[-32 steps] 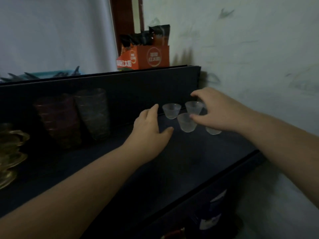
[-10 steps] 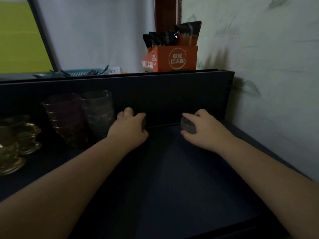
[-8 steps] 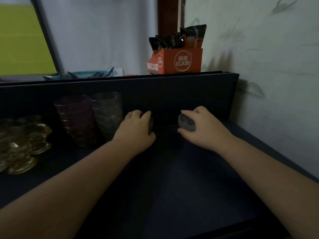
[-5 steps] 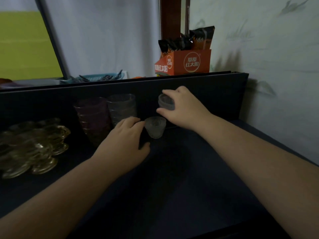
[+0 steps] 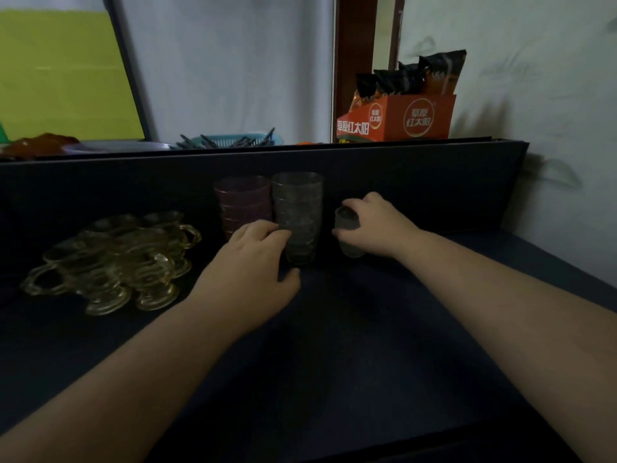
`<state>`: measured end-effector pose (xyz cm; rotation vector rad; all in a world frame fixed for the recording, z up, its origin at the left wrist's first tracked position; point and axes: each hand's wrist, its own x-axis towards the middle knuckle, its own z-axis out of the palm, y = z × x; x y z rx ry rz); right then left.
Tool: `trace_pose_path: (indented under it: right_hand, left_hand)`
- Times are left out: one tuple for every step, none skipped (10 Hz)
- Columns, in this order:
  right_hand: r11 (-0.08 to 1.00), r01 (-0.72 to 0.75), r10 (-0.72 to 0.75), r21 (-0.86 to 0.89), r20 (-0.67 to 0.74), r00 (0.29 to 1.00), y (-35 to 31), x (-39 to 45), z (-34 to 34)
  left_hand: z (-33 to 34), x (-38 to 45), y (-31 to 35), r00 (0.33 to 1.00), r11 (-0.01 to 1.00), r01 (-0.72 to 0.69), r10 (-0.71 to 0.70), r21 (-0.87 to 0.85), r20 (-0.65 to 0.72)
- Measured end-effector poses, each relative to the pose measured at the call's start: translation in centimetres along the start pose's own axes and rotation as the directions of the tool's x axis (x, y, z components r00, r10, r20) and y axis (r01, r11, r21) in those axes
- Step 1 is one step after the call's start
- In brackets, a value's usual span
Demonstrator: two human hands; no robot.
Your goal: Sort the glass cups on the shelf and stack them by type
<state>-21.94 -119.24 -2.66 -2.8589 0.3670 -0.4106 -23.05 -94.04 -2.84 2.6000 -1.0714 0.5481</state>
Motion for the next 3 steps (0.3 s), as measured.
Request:
trace_pose_path:
  right_hand:
    - [0.997, 0.005, -0.002, -0.074, 0.049, 0.999, -0.4, -0.5, -0.4]
    - [0.989, -0.001, 0.009, -0.145, 0.057, 0.998, -0.8, -1.4, -0.8]
    - [0.981, 0.002, -0.017, -0.196, -0.076, 0.997, -1.9, -2.9, -1.7]
  left_hand:
    - [-0.5, -0.3, -0.8, 0.999, 0.999, -0.032, 0.032, -0.009, -0.026]
    - [-0.9, -1.3, -1.6, 0.997, 0.998, -0.059, 0.058, -0.031, -0.045]
    - [-1.5, -2.0, -2.6, 0.994, 0.996, -0.089, 0.088, -0.021, -0.067]
